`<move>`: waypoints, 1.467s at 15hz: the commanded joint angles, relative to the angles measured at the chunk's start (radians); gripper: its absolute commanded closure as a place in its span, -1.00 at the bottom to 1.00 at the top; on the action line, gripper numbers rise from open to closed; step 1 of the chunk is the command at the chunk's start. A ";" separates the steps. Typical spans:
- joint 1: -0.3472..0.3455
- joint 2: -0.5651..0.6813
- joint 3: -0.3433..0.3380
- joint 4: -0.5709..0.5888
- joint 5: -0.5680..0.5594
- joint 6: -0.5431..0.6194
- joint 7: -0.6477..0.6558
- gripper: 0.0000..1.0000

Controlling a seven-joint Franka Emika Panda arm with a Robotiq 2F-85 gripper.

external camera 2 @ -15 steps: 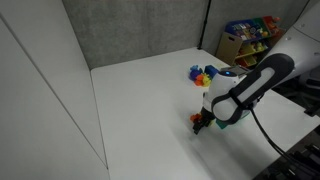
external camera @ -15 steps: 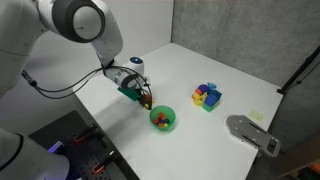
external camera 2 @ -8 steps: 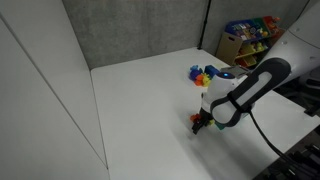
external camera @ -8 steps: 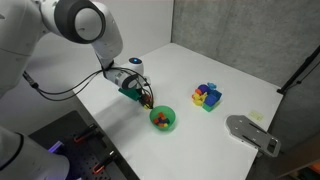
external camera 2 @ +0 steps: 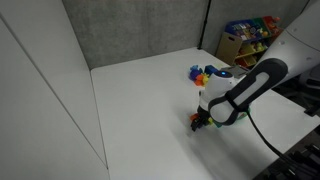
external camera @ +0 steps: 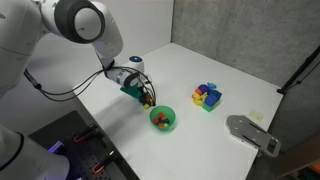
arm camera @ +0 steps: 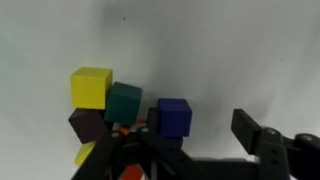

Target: Put one blue block in the bowl

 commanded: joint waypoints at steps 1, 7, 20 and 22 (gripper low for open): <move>0.005 -0.005 -0.011 0.011 -0.020 -0.027 0.013 0.06; 0.021 -0.052 -0.031 -0.014 -0.022 -0.066 0.027 0.84; 0.020 -0.293 -0.177 -0.086 -0.127 -0.271 0.077 0.80; 0.005 -0.324 -0.204 -0.114 -0.146 -0.278 0.083 0.80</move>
